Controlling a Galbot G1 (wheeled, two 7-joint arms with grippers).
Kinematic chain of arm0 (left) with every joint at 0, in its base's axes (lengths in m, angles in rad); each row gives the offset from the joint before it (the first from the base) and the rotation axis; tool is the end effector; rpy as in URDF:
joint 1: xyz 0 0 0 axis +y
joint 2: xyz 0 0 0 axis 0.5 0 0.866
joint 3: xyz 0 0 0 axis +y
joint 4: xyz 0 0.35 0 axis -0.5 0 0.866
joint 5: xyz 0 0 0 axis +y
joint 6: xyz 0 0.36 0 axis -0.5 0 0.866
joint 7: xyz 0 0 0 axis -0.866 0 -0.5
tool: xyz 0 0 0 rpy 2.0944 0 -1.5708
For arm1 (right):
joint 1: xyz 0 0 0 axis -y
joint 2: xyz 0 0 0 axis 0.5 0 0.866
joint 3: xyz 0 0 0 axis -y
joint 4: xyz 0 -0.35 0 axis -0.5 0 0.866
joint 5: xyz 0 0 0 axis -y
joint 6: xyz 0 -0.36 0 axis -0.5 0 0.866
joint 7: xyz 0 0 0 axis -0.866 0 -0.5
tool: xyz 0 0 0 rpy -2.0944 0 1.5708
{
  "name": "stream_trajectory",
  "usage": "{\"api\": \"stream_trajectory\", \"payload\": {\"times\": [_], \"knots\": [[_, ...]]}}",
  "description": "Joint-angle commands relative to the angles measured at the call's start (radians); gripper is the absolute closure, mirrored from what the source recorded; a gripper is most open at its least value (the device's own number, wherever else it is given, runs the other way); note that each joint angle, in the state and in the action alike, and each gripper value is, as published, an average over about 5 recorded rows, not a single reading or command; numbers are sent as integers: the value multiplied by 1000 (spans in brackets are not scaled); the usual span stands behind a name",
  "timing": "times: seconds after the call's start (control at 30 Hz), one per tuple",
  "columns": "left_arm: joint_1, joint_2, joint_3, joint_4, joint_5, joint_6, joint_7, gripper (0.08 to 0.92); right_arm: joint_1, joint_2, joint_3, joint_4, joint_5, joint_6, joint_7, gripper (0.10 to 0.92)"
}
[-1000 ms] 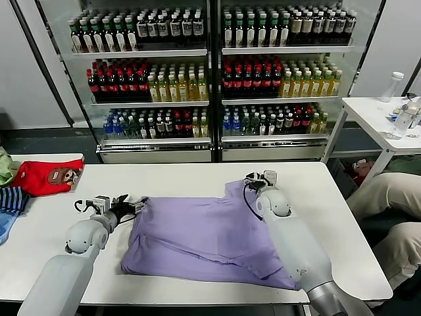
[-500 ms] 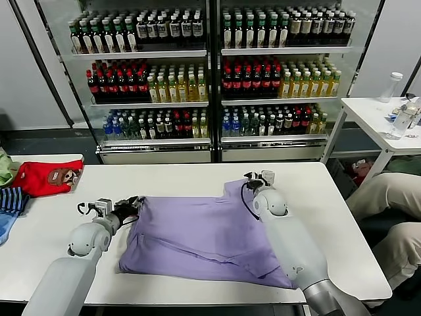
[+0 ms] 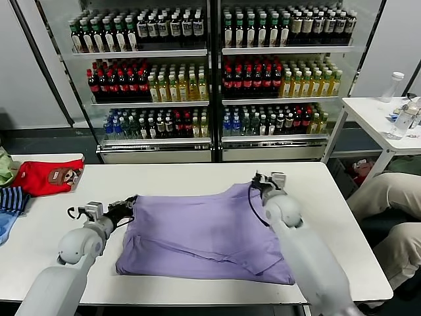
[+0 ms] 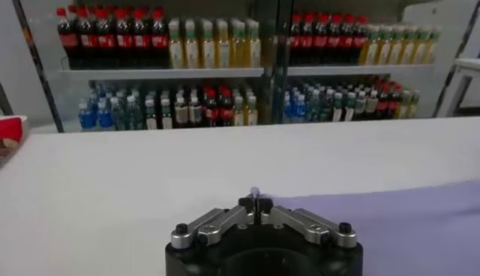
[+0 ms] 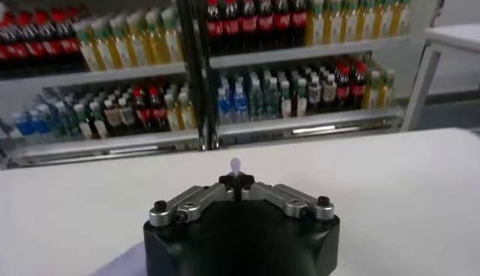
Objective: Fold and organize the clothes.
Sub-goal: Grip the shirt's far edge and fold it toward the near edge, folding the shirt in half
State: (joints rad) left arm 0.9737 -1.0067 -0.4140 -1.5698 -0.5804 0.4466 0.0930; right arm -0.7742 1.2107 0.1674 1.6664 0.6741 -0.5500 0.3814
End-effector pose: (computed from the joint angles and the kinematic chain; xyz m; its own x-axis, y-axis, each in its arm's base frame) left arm 0.3802 0.1541 -0.2900 -0.8910 0.1808 0.4164 0.1756 0.9831 -0.0511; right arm 0.4149 0.0057 -0.2363 -0.9231 -0.0988 0.3716 -0.0665 0.9929 0.0988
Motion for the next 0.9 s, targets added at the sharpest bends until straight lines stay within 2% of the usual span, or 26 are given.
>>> {"api": "stream_trajectory", "payload": {"times": [0.03,0.43,0.63,0.73,0.9], "knots": [[239,38,-82,-210,-76,-67,-23,911,-346,-135,95,399,43,-25,24,908],[306,27,-99,-201,-24,-109,-20,911,-431,-121,116,443,10,-23,26,908],[365,43,-130,-248,-25,-106,-16,911,-479,-135,140,493,8,-27,37,908],[396,44,-135,-277,-11,-81,-12,911,-515,-140,154,518,6,-28,41,908],[403,41,-131,-305,69,29,-25,886,-571,-151,157,528,-31,-30,23,902]]}}
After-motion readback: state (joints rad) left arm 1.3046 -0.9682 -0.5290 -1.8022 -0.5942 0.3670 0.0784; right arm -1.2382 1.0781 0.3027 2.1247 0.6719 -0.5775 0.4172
